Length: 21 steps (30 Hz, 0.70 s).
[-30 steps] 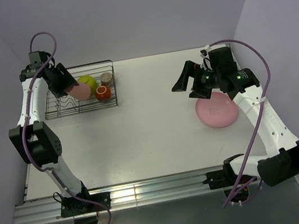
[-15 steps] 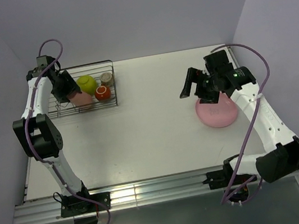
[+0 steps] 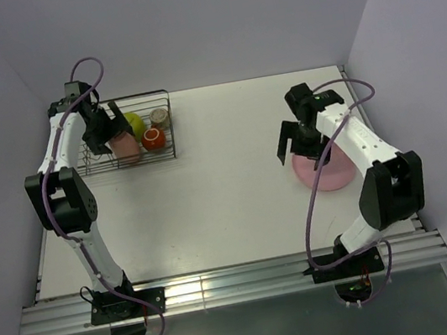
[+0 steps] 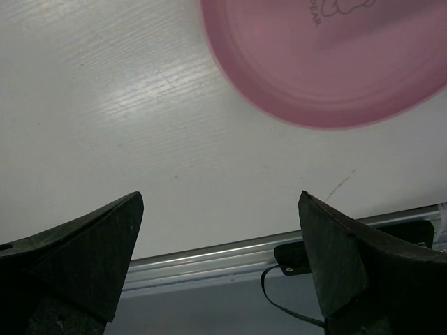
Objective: Load the mixed dishes into the dish rack
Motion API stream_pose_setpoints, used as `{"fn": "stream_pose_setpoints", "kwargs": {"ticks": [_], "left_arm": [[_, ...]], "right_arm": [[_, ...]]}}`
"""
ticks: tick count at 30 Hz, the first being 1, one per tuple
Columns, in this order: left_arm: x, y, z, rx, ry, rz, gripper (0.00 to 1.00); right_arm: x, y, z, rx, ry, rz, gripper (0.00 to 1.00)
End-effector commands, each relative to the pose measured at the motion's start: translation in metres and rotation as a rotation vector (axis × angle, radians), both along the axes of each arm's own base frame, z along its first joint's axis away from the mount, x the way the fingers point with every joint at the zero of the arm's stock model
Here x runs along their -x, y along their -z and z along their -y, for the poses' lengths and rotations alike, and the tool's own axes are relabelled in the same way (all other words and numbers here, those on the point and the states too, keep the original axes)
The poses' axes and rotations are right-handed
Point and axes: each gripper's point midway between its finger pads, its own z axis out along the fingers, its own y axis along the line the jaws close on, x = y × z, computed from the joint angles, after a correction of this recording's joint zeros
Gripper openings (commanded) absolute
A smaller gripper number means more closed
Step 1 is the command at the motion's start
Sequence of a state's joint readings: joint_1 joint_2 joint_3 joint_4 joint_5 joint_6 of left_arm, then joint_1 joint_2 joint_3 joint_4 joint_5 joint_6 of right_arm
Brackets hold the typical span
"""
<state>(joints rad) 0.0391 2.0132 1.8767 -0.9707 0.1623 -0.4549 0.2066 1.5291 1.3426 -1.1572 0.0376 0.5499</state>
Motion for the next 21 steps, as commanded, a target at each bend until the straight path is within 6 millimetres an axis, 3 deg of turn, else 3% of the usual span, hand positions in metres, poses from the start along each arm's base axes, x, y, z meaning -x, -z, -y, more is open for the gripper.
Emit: {"fn": "stream_pose_setpoints", "kwargs": {"ticks": [1, 5, 13, 21], "left_arm": [[-0.012, -0.029, 0.009, 0.024, 0.036, 0.084, 0.99], [-0.013, -0.035, 0.01, 0.028, 0.031, 0.098, 0.99], [-0.012, -0.038, 0.009, 0.027, 0.021, 0.095, 0.99], [0.004, -0.041, 0.01, 0.036, 0.002, 0.085, 0.99]], "right_arm": [[-0.008, -0.003, 0.01, 0.062, 0.006, 0.001, 1.0], [-0.015, 0.014, 0.012, 0.09, -0.011, -0.056, 1.0], [-0.028, 0.029, 0.011, 0.111, -0.034, -0.099, 1.0], [-0.038, 0.045, 0.016, 0.16, -0.044, -0.138, 1.0]]}}
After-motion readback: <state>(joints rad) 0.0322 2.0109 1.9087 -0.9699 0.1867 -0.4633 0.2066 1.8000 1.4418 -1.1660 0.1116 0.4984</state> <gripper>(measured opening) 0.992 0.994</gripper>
